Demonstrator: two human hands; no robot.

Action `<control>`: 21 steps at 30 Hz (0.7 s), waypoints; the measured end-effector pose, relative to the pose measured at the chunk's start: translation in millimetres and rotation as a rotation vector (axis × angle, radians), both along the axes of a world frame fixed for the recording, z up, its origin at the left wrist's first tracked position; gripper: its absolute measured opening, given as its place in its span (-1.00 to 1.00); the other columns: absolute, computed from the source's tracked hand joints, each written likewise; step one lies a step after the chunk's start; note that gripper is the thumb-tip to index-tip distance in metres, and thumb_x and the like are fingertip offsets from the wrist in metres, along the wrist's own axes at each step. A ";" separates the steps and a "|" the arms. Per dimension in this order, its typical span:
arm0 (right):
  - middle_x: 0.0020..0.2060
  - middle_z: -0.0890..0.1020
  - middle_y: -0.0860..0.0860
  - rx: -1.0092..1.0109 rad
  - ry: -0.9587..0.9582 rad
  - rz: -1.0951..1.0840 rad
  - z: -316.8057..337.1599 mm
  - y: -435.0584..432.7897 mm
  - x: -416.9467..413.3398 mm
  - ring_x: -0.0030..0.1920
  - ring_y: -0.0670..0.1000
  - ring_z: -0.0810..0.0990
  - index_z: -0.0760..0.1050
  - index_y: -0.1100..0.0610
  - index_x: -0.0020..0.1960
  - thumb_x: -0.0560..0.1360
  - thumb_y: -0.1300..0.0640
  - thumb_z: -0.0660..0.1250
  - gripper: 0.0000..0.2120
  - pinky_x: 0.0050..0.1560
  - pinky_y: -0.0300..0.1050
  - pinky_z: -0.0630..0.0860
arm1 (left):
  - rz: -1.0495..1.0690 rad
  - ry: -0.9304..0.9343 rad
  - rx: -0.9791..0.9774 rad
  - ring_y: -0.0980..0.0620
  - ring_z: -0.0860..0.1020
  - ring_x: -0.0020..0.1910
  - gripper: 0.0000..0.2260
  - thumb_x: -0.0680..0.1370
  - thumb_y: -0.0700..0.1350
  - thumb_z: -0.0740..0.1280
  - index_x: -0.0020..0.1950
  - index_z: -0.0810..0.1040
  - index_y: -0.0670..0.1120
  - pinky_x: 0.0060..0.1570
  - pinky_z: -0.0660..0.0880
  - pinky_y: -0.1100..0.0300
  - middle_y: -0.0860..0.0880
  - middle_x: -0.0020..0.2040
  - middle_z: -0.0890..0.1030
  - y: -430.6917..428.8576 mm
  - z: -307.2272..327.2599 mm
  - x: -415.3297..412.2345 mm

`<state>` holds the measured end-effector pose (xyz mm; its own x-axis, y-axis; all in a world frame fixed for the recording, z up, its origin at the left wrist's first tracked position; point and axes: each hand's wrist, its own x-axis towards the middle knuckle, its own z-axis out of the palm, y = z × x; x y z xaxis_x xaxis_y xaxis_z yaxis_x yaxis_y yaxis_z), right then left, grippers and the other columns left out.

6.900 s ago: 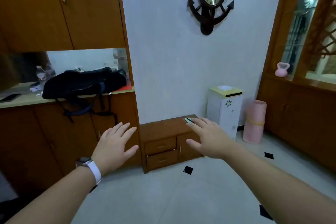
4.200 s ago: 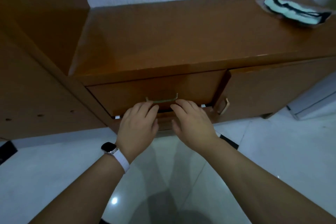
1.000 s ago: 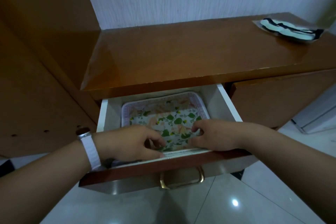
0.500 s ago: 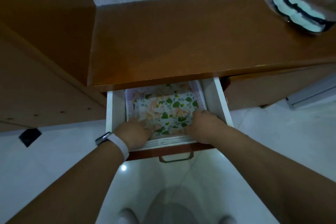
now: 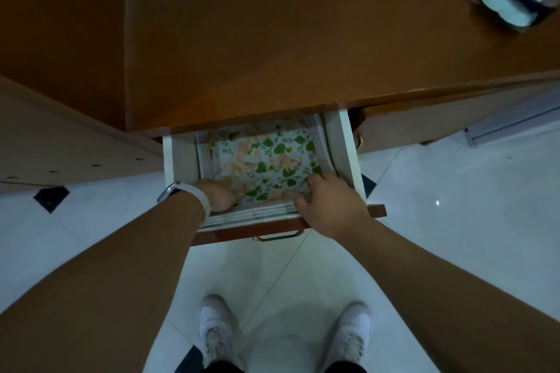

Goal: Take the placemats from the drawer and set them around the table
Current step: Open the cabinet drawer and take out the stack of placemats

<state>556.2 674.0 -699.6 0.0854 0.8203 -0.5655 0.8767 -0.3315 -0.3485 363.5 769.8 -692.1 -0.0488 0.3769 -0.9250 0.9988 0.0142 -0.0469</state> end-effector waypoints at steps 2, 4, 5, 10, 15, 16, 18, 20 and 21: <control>0.08 0.51 0.08 0.032 -0.006 -0.006 -0.2 -2.0 -0.7 0.14 0.12 0.47 0.46 0.12 0.12 0.56 -0.12 0.15 -0.66 0.09 0.02 0.48 | -0.031 0.011 0.008 -0.12 0.29 0.47 -0.49 0.69 0.09 0.01 0.56 0.12 -0.17 0.32 0.30 0.14 -0.15 0.56 0.18 -0.3 -2.1 -2.0; 0.09 0.51 0.08 0.035 0.002 -0.008 -0.8 -0.6 -0.8 0.16 0.12 0.46 0.46 0.12 0.14 0.56 -0.13 0.15 -0.65 0.10 0.02 0.48 | -0.038 0.001 0.083 -0.15 0.41 0.36 -0.50 0.67 0.10 0.09 0.50 0.25 -0.18 0.23 0.38 0.13 -0.20 0.47 0.35 -5.4 -8.3 -7.8; 0.11 0.51 0.08 0.034 0.004 -0.008 -1.2 1.0 -0.7 0.18 0.12 0.46 0.45 0.12 0.15 0.56 -0.14 0.16 -0.64 0.10 0.02 0.48 | -0.024 0.006 0.140 -0.17 0.46 0.29 -0.51 0.65 0.12 0.13 0.46 0.31 -0.18 0.17 0.42 0.11 -0.21 0.39 0.43 -9.3 -11.1 -11.7; 0.16 0.49 0.07 0.006 0.016 -0.012 -2.0 8.6 -0.1 0.18 0.11 0.47 0.42 0.08 0.24 0.53 -0.22 0.17 -0.55 0.10 0.02 0.46 | 0.413 -0.135 0.593 -0.26 0.52 0.12 -0.39 0.42 0.10 0.48 0.31 0.37 -0.21 0.08 0.54 0.01 -0.26 0.25 0.47 -25.5 -24.6 -27.6; 0.19 0.50 0.04 0.031 -0.008 -0.020 -4.9 8.5 -0.5 0.18 0.09 0.48 0.43 0.06 0.29 0.53 -0.26 0.16 -0.50 0.12 0.02 0.47 | 0.704 -0.392 0.750 -0.18 0.56 0.06 -0.51 0.41 -0.14 0.51 0.29 0.47 -0.19 0.02 0.56 0.02 -0.16 0.15 0.57 -24.3 -18.2 -34.6; 0.18 0.51 0.03 0.043 -0.013 -0.022 -5.0 7.9 -0.8 0.18 0.08 0.48 0.43 0.05 0.28 0.53 -0.27 0.16 -0.50 0.11 0.01 0.47 | 0.775 -0.417 0.756 -0.14 0.55 0.03 -0.54 0.43 -0.17 0.49 0.28 0.47 -0.19 -0.02 0.53 0.07 -0.11 0.12 0.57 -24.7 -14.8 -32.5; 0.16 0.52 0.01 0.071 -0.022 -0.027 -4.8 6.9 -1.1 0.16 0.06 0.48 0.44 0.04 0.27 0.53 -0.27 0.16 -0.51 0.08 -0.01 0.47 | 0.927 -0.462 0.735 -0.07 0.53 -0.06 -0.64 0.46 -0.21 0.44 0.23 0.49 -0.17 -0.13 0.48 0.16 -0.07 0.07 0.57 -25.8 -10.3 -27.1; 0.14 0.53 0.00 0.092 -0.024 -0.032 -4.4 5.9 -1.7 0.15 0.05 0.48 0.46 0.04 0.25 0.53 -0.27 0.17 -0.53 0.07 -0.02 0.48 | 1.063 -0.478 0.670 -0.11 0.56 -0.12 -0.76 0.46 -0.23 0.42 0.10 0.53 -0.19 -0.19 0.52 0.13 -0.15 0.03 0.61 -25.6 -10.7 -23.0; 0.13 0.54 0.00 0.096 -0.024 -0.035 -4.3 5.5 -2.1 0.15 0.04 0.48 0.46 0.04 0.25 0.53 -0.27 0.17 -0.53 0.07 -0.02 0.48 | 1.141 -0.481 0.615 -0.14 0.58 -0.11 -0.76 0.45 -0.25 0.42 0.10 0.54 -0.22 -0.14 0.56 0.07 -0.19 0.02 0.62 -25.5 -12.0 -23.1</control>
